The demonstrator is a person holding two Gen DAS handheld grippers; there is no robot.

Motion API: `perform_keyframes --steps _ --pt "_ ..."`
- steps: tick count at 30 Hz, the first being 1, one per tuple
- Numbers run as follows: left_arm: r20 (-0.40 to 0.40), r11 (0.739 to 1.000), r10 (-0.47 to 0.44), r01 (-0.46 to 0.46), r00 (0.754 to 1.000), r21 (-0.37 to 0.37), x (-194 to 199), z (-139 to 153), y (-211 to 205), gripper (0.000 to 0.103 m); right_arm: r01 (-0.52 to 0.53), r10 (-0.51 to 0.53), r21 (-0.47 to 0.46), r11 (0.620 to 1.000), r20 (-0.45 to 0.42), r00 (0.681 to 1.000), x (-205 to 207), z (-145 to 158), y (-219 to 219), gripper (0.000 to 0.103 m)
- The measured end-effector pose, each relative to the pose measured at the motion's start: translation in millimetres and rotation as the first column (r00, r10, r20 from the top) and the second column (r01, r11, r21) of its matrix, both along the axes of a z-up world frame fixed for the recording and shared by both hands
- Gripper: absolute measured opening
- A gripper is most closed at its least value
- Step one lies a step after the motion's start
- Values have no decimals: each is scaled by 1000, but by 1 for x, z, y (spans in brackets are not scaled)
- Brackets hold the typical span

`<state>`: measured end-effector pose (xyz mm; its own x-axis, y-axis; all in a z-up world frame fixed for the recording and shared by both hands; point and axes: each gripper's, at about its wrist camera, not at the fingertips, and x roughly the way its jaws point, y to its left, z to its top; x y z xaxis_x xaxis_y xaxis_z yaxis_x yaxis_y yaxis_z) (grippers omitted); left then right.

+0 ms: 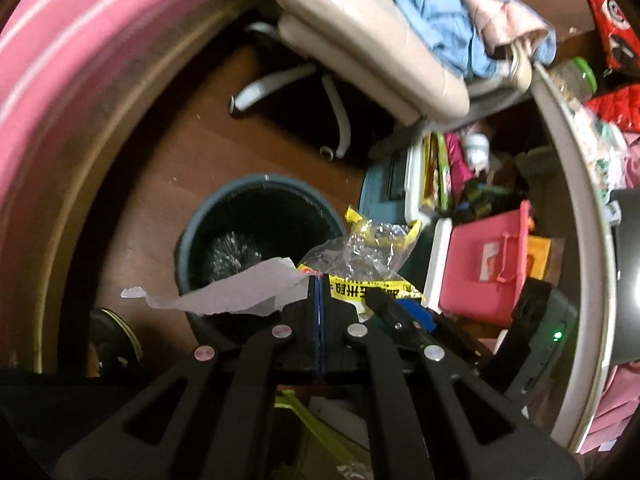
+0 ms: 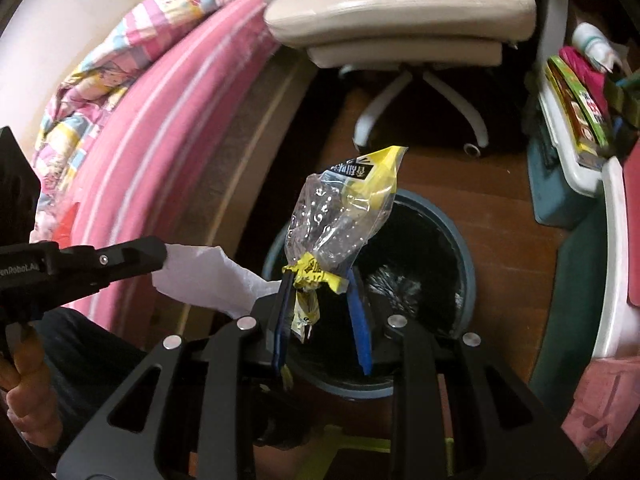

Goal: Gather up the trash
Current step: 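Carry the bag and tissue in both tools over the black trash bin, then open both tools to drop the bag and tissue into the bin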

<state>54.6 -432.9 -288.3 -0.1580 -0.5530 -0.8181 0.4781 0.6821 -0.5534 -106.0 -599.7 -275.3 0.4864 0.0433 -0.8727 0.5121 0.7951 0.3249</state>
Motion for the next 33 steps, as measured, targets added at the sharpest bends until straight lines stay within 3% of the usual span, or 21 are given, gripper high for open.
perform_keyframes --steps 8,18,19,23,24,28,33 --pt "-82 992 -92 99 992 83 -9 -63 -39 0 28 -28 3 1000 -79 997 -8 -35 -16 27" --pt "-109 967 -93 116 990 226 -13 -110 -19 1 19 -13 34 999 -170 985 -11 -75 -10 28" --pt "-115 965 -86 111 990 236 -11 -112 -16 5 17 -11 34 999 -175 984 -10 -78 -9 28" --pt "-138 965 -92 122 986 233 -9 -119 -15 6 12 -6 28 1000 -192 981 -8 -85 -4 39" --pt "-136 964 -96 126 986 236 -10 -120 -16 10 11 -7 23 1000 -198 980 -7 -85 -4 48" --pt "-107 959 -97 122 989 254 -10 -120 -16 44 15 -18 -15 1000 -201 979 -8 -81 -4 61" --pt "-42 968 -64 72 997 242 -4 -102 -12 70 33 -42 -47 998 -188 981 -12 -69 -6 79"
